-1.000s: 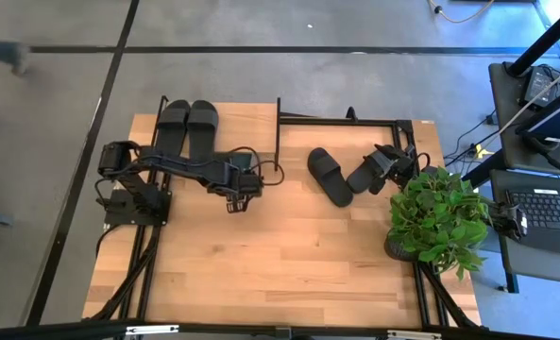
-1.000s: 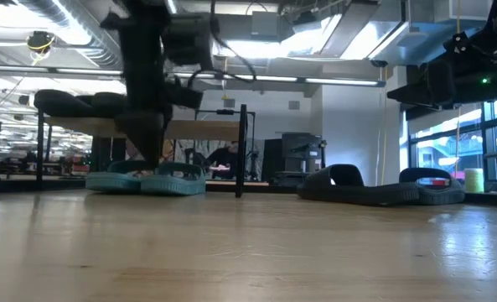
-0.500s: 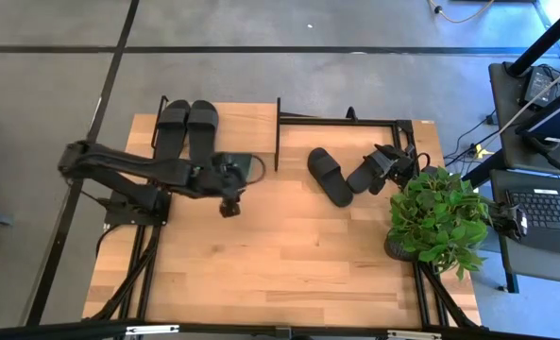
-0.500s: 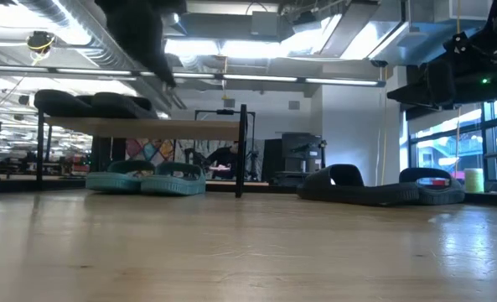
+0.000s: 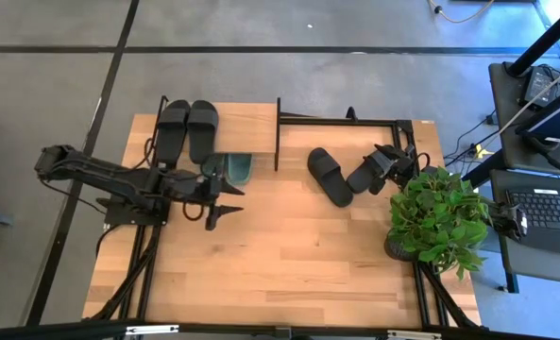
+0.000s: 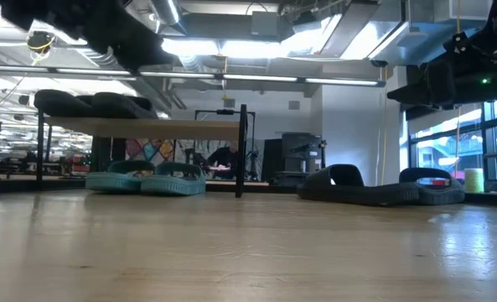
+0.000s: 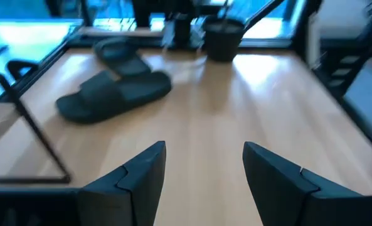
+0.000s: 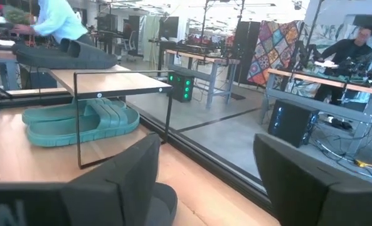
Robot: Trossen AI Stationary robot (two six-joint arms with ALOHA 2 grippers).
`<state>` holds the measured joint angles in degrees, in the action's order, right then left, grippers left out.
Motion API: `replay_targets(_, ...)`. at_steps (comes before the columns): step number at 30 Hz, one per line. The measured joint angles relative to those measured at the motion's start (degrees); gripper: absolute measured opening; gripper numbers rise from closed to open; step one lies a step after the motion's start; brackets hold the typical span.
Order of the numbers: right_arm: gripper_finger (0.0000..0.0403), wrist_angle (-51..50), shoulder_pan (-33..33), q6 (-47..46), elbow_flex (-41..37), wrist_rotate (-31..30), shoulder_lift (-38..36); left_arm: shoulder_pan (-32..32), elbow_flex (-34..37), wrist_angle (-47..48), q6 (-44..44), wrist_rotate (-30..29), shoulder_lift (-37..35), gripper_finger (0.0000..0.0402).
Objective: Pick and place slides into the shelf
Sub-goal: Put the black slipper on the shelf
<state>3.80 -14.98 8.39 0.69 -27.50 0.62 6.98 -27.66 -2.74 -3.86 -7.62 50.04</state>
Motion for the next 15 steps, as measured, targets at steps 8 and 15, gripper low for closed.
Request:
replay_targets(8, 0.0257, 0.22, 0.00, 0.93, 0.00, 0.02, 0.02, 0.00, 12.10, -15.09, -2.07, 9.96, -4.67, 0.0205)
replay_targets(15, 0.0257, 0.26, 0.00, 0.88, 0.00, 0.02, 0.01, -0.02, 16.79, -15.01, -3.18, 10.54, -10.60, 0.0205)
